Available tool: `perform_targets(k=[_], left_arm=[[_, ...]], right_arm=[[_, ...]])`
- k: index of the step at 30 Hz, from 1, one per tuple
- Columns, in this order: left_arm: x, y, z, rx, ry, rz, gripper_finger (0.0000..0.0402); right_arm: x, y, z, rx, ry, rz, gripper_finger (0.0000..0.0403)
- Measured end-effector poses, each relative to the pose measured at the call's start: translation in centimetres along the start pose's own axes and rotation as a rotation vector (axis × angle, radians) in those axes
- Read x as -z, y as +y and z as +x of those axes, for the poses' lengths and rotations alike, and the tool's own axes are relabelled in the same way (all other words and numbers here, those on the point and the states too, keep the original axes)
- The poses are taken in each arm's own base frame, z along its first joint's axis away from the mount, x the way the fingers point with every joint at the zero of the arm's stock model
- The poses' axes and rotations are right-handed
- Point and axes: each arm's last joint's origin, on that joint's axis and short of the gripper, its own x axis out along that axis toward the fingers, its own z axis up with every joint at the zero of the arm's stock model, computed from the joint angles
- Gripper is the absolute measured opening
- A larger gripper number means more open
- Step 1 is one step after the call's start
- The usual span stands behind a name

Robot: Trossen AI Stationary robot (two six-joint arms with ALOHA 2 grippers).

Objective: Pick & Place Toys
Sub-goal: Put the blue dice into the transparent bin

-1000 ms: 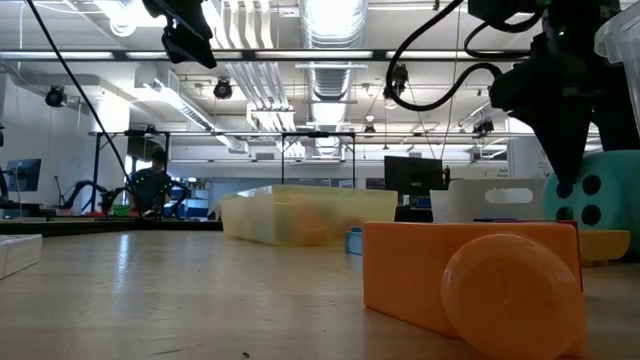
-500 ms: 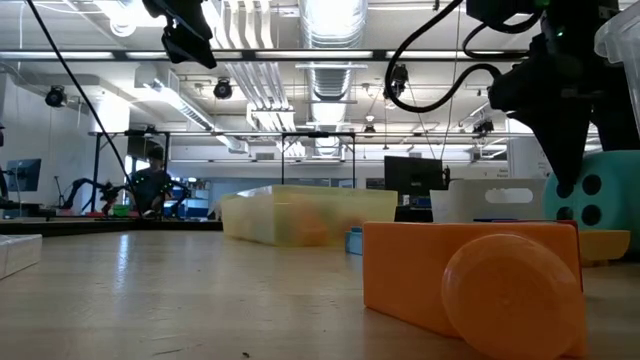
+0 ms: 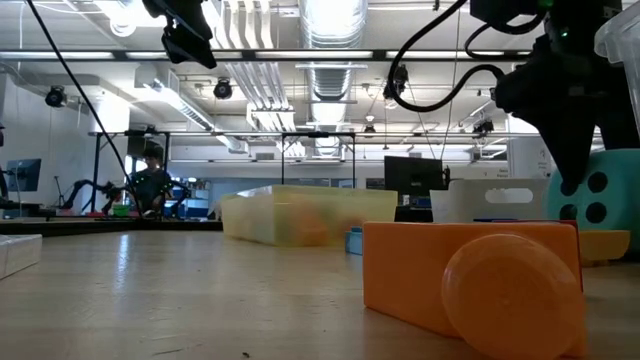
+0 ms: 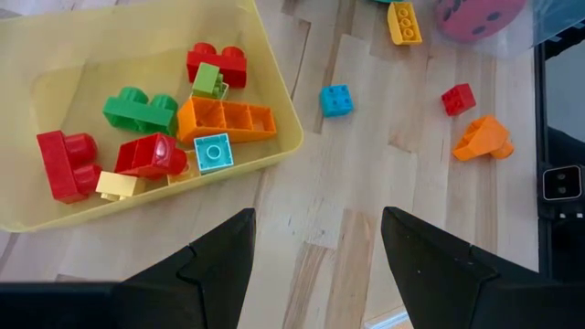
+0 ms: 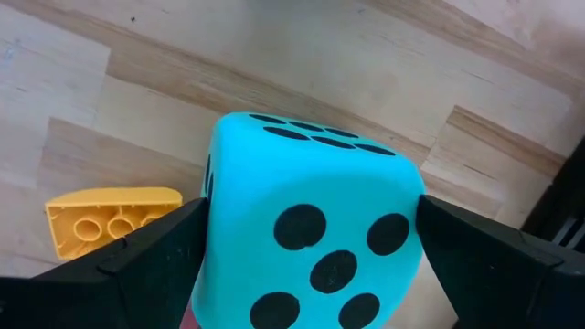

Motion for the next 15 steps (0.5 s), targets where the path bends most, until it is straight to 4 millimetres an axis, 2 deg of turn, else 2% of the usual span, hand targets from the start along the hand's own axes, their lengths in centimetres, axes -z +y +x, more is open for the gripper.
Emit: perform_targets(k=[3,5,15], left_arm=[[0.00,0.00,-0.01,0.000,0.000,0.000,0.0240],[0.00,0.00,0.00,0.000,0.000,0.000,0.0240],[0.02,0.00,0.02,0.000,0.001,-0.002,0.0240]], right_arm=[[0.04,-0.08,0.14,0.005,0.010,-0.003,0.0368],[0.06,-0.11,0.16,0.005,0.018,-0.004,0.0352],[0.11,-0.08,0.10,0.001,0.031,-0.010,0.0179]])
